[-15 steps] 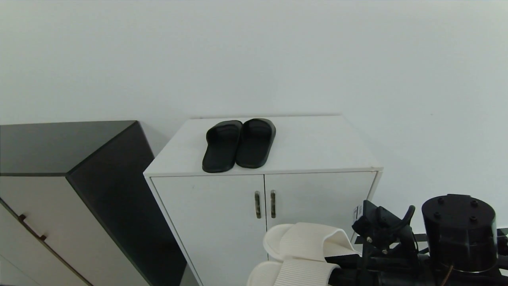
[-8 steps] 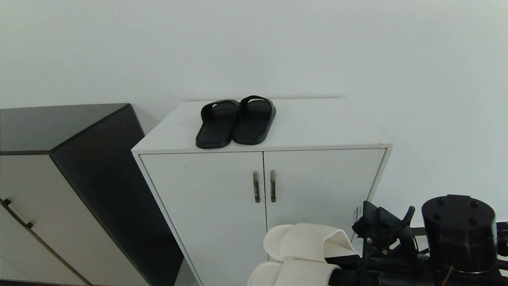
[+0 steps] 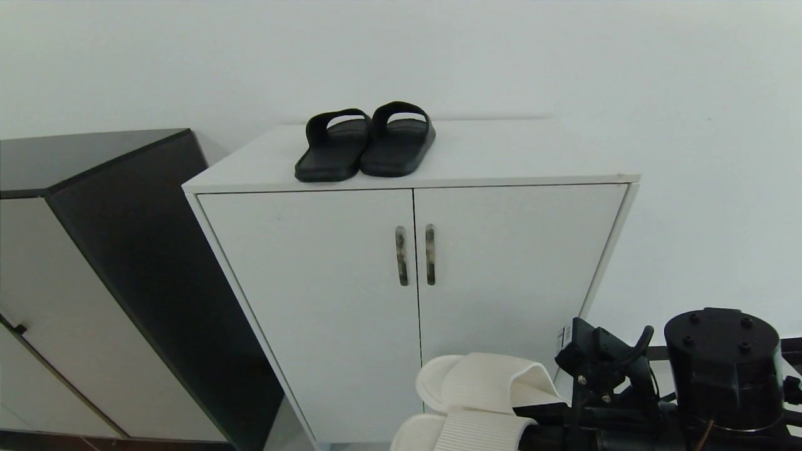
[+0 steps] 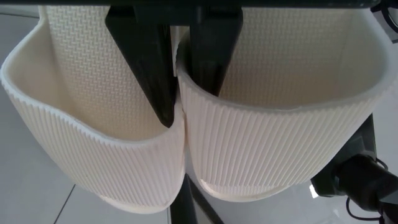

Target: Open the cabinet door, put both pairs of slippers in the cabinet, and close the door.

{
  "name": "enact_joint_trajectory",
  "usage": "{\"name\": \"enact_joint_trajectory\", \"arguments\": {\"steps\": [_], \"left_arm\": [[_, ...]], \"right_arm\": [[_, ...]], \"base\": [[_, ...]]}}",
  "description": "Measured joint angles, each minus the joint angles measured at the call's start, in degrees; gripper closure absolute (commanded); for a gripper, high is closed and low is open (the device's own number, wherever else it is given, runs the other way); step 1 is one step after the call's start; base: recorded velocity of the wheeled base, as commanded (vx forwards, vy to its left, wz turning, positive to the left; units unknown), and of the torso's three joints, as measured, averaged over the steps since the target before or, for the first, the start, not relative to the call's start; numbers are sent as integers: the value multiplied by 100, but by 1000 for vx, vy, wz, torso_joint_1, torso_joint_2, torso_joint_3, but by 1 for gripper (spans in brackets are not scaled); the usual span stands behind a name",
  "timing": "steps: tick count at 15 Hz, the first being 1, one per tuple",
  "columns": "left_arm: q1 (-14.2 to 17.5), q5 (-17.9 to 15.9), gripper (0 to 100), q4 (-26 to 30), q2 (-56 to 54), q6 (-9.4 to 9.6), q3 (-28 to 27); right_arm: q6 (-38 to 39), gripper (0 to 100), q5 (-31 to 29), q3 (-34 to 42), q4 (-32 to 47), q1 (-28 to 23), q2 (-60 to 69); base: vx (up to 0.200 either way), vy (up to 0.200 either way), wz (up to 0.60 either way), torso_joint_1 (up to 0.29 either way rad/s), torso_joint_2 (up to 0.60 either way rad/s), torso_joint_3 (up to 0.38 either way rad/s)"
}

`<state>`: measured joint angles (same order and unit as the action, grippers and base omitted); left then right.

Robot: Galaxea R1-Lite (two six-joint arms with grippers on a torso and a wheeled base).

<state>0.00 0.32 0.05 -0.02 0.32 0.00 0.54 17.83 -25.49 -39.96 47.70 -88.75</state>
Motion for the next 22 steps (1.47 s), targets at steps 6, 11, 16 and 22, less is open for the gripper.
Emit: {"name": "enact_joint_trajectory", "arguments": {"steps": [6, 11, 16, 22], "left_arm": [[0, 138, 0, -67, 204, -327, -241], [-79, -1096, 0, -324, 1697, -811, -1548], [-390, -2309, 0, -2063, 4372, -399, -2111], [-2505, -1837, 0, -2739, 6758, -245, -3941]], "right_arm": [[-10, 100, 0, 28, -79, 6, -4], [-10, 100, -11, 77, -143, 67, -30], [-10, 100, -11, 80, -152, 65, -69], [-2, 100, -10, 107, -156, 65, -161]], "base": [[0, 0, 0, -84, 451, 360], [0, 0, 0, -16, 277, 267], [0, 0, 0, 0, 11, 8], [0, 0, 0, 0, 0, 0]]}}
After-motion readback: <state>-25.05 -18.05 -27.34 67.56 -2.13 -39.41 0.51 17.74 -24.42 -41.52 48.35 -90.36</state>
